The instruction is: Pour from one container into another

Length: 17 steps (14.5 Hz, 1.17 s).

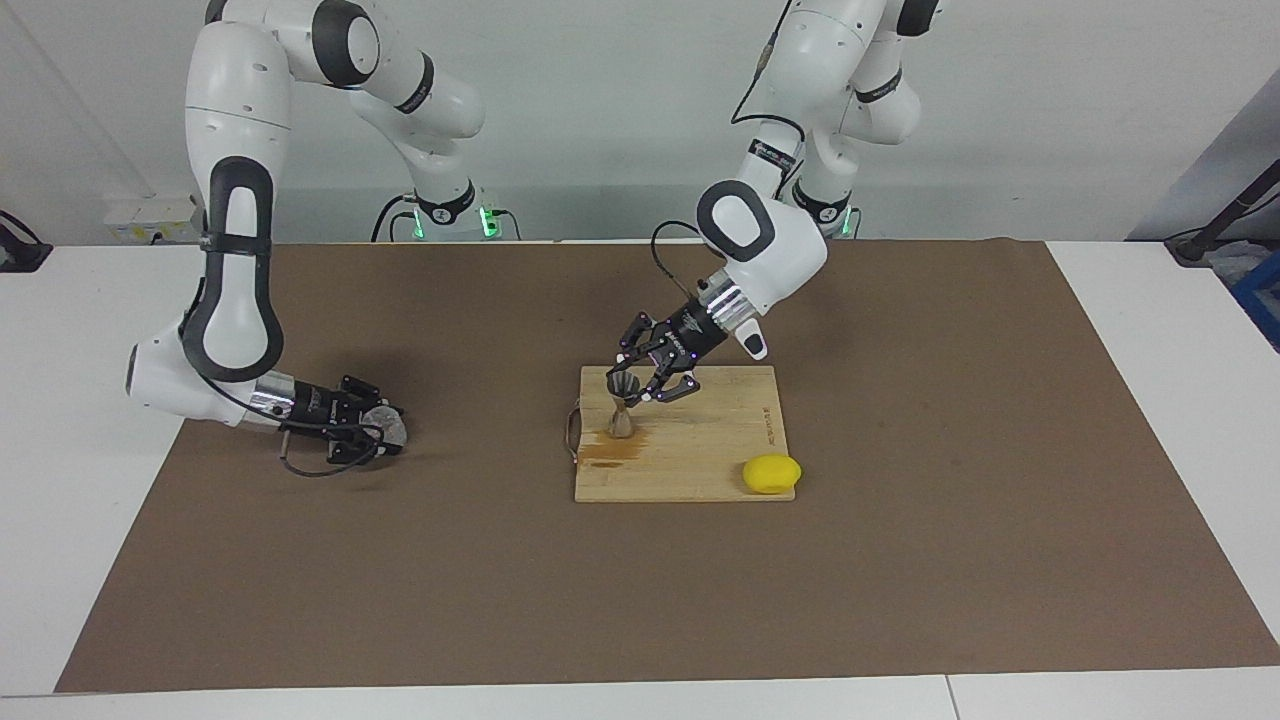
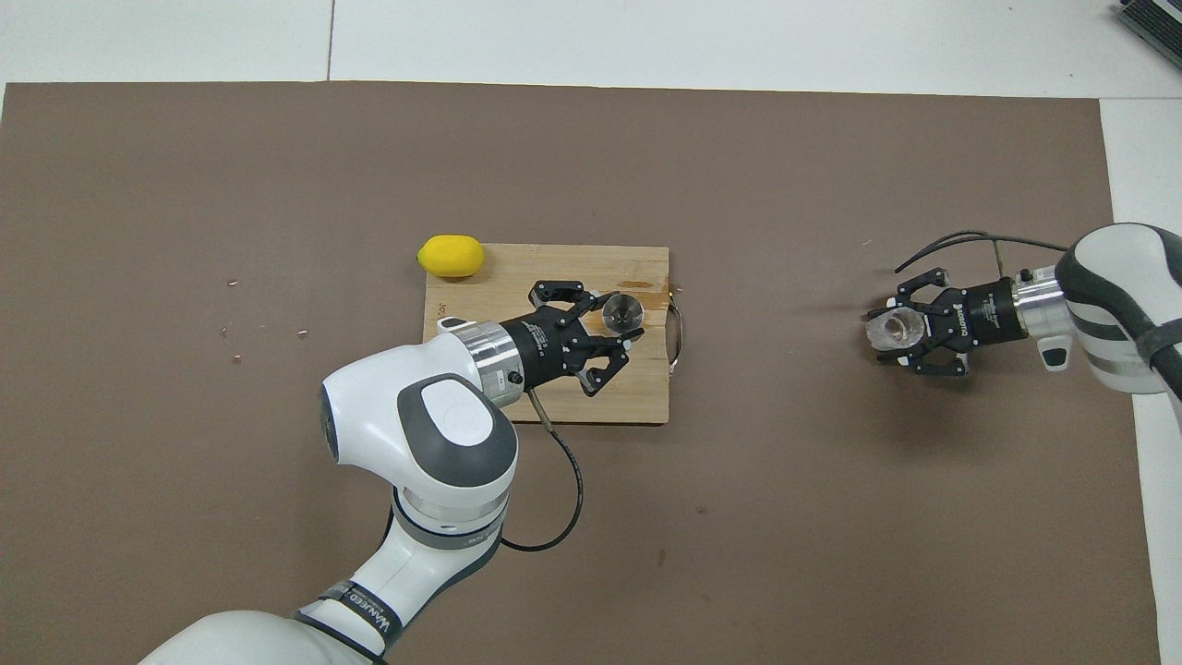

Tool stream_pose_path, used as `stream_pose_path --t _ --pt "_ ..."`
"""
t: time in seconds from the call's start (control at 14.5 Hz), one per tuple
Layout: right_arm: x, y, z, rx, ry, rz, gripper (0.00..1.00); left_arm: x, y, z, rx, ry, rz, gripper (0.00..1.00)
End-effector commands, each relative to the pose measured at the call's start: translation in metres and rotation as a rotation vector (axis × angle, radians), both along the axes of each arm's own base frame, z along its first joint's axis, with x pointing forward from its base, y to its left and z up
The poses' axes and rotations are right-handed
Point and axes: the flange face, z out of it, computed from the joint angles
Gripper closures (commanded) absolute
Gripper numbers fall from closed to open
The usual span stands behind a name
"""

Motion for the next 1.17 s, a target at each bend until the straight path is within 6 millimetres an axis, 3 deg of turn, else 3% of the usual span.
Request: stream_pose_path --t 0.0,0.28,0.41,0.55,0.62,0.69,1.11 --pt "-0.001 -0.001 0.011 0.009 -0.036 -0.008 0.67 -0.001 -0.012 -0.001 0.010 -0.020 0.013 1.00" --pt "0.007 0.016 0.035 -0.016 -0.034 -0.016 0.83 0.001 -0.012 -0.006 0.029 -0.031 0.006 1.00" --pt "0.016 0.036 0.056 -0.051 -0.036 -0.044 0.84 0.001 -0.012 -0.010 0.043 -0.052 -0.010 1.00" --pt "0.025 0.070 0.073 -0.076 -0.007 -0.059 0.84 0.001 -0.012 -0.010 0.045 -0.055 -0.014 1.00" --pt "0.030 0.085 0.082 -0.098 0.001 -0.079 0.84 0.001 -0.012 -0.010 0.047 -0.058 -0.017 0.74" --pt "0.034 0.099 0.091 -0.125 0.008 -0.091 0.84 0.001 -0.012 -0.010 0.048 -0.058 -0.016 0.01" --pt "0.052 0.173 0.124 -0.225 0.044 -0.111 0.84 -0.003 -0.015 0.002 0.032 -0.070 -0.033 0.00"
